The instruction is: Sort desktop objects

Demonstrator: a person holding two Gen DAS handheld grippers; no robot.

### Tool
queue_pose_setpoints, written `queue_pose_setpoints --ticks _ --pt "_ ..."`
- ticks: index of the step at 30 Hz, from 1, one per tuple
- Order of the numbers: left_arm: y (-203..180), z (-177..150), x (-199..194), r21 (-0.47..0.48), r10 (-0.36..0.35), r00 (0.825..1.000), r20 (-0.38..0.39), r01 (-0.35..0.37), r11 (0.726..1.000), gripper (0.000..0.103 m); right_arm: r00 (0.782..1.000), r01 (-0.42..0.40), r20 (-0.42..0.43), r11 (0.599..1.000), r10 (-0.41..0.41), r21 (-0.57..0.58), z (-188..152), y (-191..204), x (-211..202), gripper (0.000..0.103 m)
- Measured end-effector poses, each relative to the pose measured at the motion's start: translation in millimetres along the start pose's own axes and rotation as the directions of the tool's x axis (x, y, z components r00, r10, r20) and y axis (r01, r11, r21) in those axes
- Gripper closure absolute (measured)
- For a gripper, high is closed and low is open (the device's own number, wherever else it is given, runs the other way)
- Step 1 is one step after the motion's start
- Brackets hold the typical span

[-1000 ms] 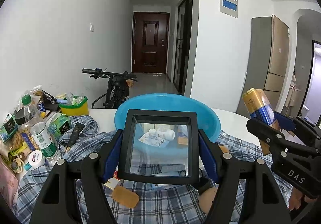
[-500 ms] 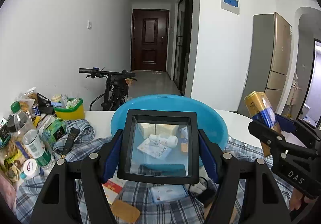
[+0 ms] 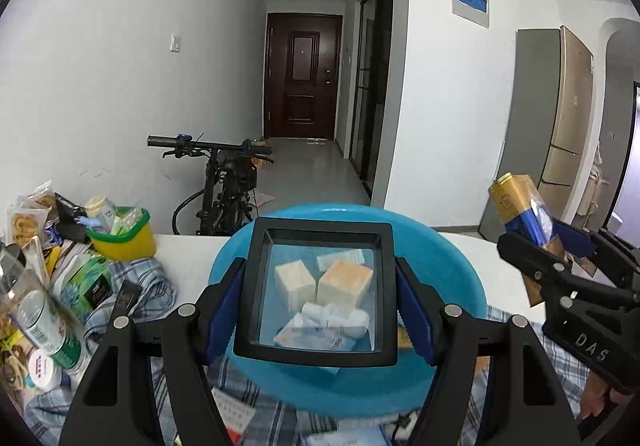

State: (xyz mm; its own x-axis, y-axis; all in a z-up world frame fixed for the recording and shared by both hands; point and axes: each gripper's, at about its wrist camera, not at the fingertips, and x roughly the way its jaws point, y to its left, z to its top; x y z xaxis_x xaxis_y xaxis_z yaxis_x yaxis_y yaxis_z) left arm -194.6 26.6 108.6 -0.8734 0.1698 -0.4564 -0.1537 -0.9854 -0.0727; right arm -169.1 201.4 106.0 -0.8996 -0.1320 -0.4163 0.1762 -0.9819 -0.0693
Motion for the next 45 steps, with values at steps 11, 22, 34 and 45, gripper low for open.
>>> queue_pose_setpoints --ticks 11,22,34,45 --pt "6 34 56 -0.016 -0.020 1.000 0.007 0.021 1.000 0.030 1.000 -0.004 -0.021 1.000 0.004 -0.003 21 -7 51 0.051" --pt "18 56 98 -0.041 0.015 0.999 0.050 -0.013 0.999 0.030 1.000 -0.013 -0.028 1.000 0.013 0.015 36 -17 101 0.051" --pt "27 64 128 -0.041 0.025 0.999 0.041 -0.023 0.999 0.030 1.000 -0.015 -0.004 0.998 0.015 0.059 44 -31 128 0.051" --pt "24 59 144 -0.037 0.018 1.000 -0.007 -0.018 0.999 0.030 0.999 -0.028 -0.016 0.996 0.029 0.080 43 -38 140 0.051"
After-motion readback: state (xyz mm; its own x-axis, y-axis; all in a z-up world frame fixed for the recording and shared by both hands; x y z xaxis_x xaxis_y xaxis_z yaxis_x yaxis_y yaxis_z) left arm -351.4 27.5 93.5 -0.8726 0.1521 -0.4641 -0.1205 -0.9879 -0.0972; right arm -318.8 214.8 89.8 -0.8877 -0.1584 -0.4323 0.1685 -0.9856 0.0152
